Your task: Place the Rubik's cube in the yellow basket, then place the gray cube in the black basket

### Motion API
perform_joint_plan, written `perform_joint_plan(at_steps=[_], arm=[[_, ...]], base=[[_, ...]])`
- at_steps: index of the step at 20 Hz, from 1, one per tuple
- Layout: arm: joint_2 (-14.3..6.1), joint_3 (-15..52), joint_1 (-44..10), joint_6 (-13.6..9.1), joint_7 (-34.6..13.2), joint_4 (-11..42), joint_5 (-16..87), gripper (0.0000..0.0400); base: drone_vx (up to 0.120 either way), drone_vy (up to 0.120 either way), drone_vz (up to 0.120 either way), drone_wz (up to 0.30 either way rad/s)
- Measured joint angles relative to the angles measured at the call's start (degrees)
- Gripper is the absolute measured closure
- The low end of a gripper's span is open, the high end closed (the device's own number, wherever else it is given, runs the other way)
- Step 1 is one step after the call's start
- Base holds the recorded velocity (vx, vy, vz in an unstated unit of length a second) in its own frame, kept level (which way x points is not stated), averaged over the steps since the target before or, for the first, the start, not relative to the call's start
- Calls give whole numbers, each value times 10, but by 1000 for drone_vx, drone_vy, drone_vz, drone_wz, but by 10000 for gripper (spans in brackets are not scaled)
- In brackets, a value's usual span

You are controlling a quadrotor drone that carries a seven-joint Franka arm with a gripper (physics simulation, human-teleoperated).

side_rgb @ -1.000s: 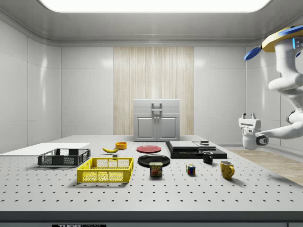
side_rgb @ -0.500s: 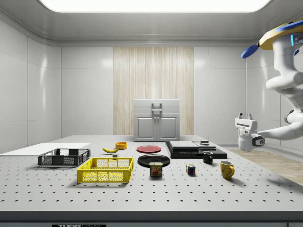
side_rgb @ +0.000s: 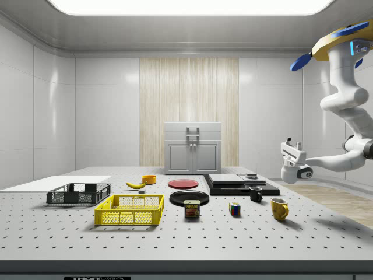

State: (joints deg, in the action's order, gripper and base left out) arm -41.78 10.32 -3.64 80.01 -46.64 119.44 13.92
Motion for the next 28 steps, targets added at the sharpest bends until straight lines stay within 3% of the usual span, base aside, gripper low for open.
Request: perform_joint_plan(at_steps=[6,12,15,18,23,28], arm=[[-17,150,-51,11,-37,72,221,0],[-62,364,-165,12,-144,275,595,0],[-86,449,-253,-17,-221,368,764,0],[-109,510,-345,-58,-290,421,878,0],[-141,568,-457,-110,-365,455,967,0],[-166,596,-515,-130,-403,463,993,0]], base=[[120,0,-7,0],[120,0,-120,0],[120,0,-120,0],[120,0,-120,0],[120,0,-120,0],[120,0,-120,0]])
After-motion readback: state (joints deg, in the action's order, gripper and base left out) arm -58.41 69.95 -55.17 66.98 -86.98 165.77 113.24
